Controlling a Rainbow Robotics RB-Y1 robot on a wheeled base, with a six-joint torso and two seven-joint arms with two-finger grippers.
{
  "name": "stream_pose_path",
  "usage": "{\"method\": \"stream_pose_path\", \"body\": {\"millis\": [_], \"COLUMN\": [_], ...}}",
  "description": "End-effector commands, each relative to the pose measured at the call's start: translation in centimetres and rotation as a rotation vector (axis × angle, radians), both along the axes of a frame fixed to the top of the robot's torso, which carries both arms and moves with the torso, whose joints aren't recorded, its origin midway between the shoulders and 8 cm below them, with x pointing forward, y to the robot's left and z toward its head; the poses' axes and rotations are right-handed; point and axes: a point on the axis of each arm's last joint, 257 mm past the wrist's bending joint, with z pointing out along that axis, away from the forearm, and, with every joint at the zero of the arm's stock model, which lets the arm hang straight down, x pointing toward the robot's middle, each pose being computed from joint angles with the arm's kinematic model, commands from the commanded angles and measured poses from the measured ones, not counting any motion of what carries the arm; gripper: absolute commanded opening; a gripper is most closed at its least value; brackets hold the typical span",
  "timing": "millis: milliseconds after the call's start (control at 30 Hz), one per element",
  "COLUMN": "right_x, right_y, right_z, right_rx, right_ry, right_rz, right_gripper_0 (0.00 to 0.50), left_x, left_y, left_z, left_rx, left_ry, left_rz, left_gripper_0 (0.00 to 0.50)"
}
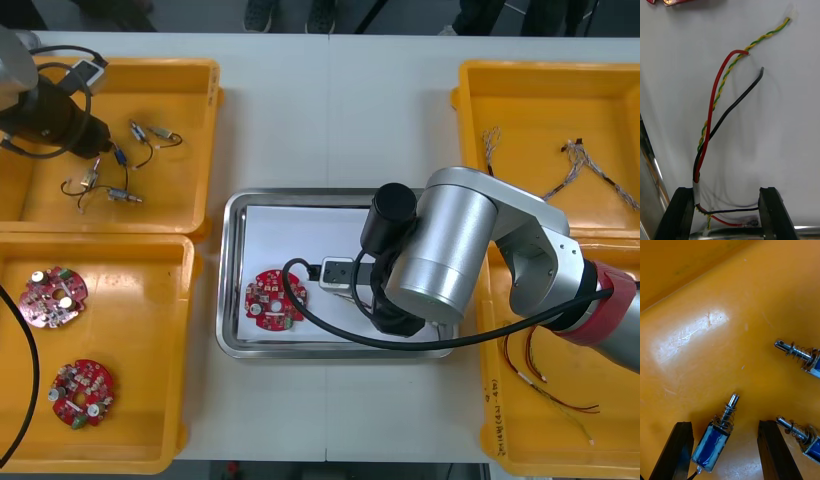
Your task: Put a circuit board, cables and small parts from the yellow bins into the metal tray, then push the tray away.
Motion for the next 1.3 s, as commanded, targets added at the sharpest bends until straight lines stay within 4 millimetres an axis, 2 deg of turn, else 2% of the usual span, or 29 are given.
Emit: {"method": "stream_pose_path", "body": {"millis": [33, 133, 167, 233, 267, 433, 600, 733, 867, 1000, 1100, 1167, 1300], "right_x": [-0.8, -1.2, -1.1, -1.3, -1.3, -1.1, -1.0, -1.6, -0.8, -0.1, 0.8, 1.1, 1.3], "right_y": [0.4, 0.3, 0.3, 0.3, 0.3, 0.4, 0.3, 0.2, 1.7, 1.9, 0.7, -0.5, -3.9], "right_z": [1.4, 1.9, 2.1, 2.3, 2.4, 3.1, 4.8, 6.9, 10.1, 13.1, 16.3, 17.5, 18.2], "right_rx": [0.008, -0.005, -0.004, -0.002, -0.001, 0.016, 0.038, 0.056, 0.158, 0.228, 0.301, 0.327, 0.357], "right_ry": [-0.022, -0.026, -0.027, -0.029, -0.03, -0.029, -0.024, -0.006, -0.054, -0.114, -0.185, -0.214, -0.223], "right_rz": [-0.013, -0.009, -0.01, -0.007, -0.008, -0.018, -0.04, -0.079, -0.082, -0.089, -0.124, -0.152, -0.222], "right_gripper_0": [0.5, 0.5, 0.5, 0.5, 0.5, 0.5, 0.5, 0.5, 0.5, 0.5, 0.5, 0.5, 0.5], "left_x": [1.4, 1.4, 1.4, 1.3, 1.3, 1.0, 0.5, -0.3, -1.1, -1.8, -2.8, -3.2, -4.0], "left_y": [-1.8, -1.7, -1.7, -1.6, -1.6, -0.9, -0.2, 0.6, 1.8, 2.6, 3.0, 2.8, 1.7], "left_z": [1.8, 1.8, 1.7, 1.6, 1.6, 1.8, 2.5, 3.5, 4.7, 5.7, 6.6, 7.1, 7.7], "left_rx": [0.084, 0.086, 0.087, 0.086, 0.088, 0.087, 0.071, 0.054, 0.05, 0.049, 0.058, 0.057, 0.035], "left_ry": [-0.041, -0.04, -0.039, -0.036, -0.037, -0.03, -0.017, 0.007, 0.026, 0.05, 0.086, 0.098, 0.115], "left_rz": [-0.131, -0.131, -0.131, -0.131, -0.13, -0.122, -0.115, -0.112, -0.096, -0.064, -0.017, 0.007, 0.039], "left_gripper_0": [0.5, 0.5, 0.486, 0.192, 0.014, 0.0, 0.001, 0.001, 0.001, 0.0, 0.001, 0.001, 0.0]}}
